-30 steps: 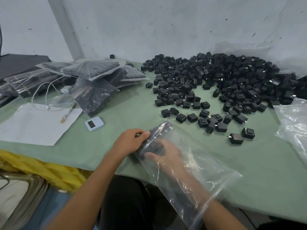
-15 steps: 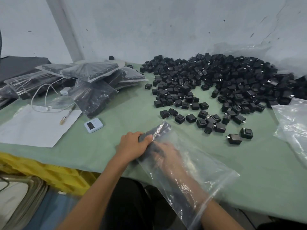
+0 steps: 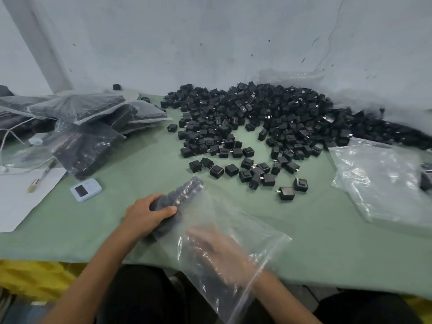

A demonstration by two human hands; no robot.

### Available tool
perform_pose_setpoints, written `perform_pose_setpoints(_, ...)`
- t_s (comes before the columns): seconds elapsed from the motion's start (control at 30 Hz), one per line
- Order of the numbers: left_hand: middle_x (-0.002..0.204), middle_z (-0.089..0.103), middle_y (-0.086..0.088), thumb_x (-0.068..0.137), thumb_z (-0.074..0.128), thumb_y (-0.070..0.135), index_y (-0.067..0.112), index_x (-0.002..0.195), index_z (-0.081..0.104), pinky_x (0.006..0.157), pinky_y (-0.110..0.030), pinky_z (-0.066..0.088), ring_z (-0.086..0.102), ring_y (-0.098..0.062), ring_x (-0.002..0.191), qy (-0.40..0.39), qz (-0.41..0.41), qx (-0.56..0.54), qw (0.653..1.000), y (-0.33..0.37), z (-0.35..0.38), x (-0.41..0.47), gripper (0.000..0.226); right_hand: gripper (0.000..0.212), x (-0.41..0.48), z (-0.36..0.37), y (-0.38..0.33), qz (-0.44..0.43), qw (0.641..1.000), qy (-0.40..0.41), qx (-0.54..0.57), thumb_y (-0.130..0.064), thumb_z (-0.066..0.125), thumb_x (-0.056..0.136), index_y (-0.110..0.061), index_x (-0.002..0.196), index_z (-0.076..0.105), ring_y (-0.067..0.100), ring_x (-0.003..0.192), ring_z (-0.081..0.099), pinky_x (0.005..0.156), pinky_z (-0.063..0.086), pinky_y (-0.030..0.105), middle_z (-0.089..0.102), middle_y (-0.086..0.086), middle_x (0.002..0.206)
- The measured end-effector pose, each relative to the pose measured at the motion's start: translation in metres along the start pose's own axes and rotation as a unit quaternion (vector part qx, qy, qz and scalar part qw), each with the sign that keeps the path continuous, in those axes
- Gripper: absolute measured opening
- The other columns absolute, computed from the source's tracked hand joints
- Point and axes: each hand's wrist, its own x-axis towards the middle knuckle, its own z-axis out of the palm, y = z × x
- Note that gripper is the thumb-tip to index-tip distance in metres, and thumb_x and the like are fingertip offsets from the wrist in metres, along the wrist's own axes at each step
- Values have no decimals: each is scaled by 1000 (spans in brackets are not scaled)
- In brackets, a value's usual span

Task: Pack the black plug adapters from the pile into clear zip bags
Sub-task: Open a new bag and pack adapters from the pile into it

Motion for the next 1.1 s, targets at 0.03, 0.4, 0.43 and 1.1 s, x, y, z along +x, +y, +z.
perform_pose_setpoints(0.03, 127, 62, -3, 74, 81, 53, 27, 129, 62, 107, -45, 43, 56, -27, 118, 2, 3, 2, 1000, -1, 1, 1, 64, 31, -39, -9, -3, -9, 996, -71, -46, -9, 51, 102, -7, 130, 63, -9, 114, 56, 101, 42, 11, 62, -15, 126)
perform_pose_setpoints(0.4, 127, 64, -7, 64, 81, 58, 22, 129, 64, 108, -44, 42, 57, -30, 119, -4, 18, 7, 1000, 2, 1, 0, 77, 32, -46, -183, 35, 64, 882, 299, -359, -14, 54, 97, -32, 119, 67, 17, 106, 61, 93, 49, 36, 63, -10, 122)
perform_pose_setpoints(0.43, 128, 63, -7, 70, 85, 53, 22, 129, 64, 108, -43, 42, 56, -30, 120, -3, 16, 9, 1000, 2, 1, -1, 69, 36, -29, -187, 44, 74, 877, 259, -398, -14, 53, 96, -30, 128, 61, 19, 116, 56, 96, 48, 38, 57, -8, 131)
perform_pose_setpoints(1.1, 135, 60, -5, 85, 76, 47, 21, 136, 59, 110, -42, 39, 52, -29, 126, -6, 28, 34, 999, 2, 1, -3, 60, 24, -174, -78, 22, 101, 977, 141, 127, 6, 61, 89, -11, 97, 76, 32, 62, 65, 55, 55, 35, 69, 15, 76)
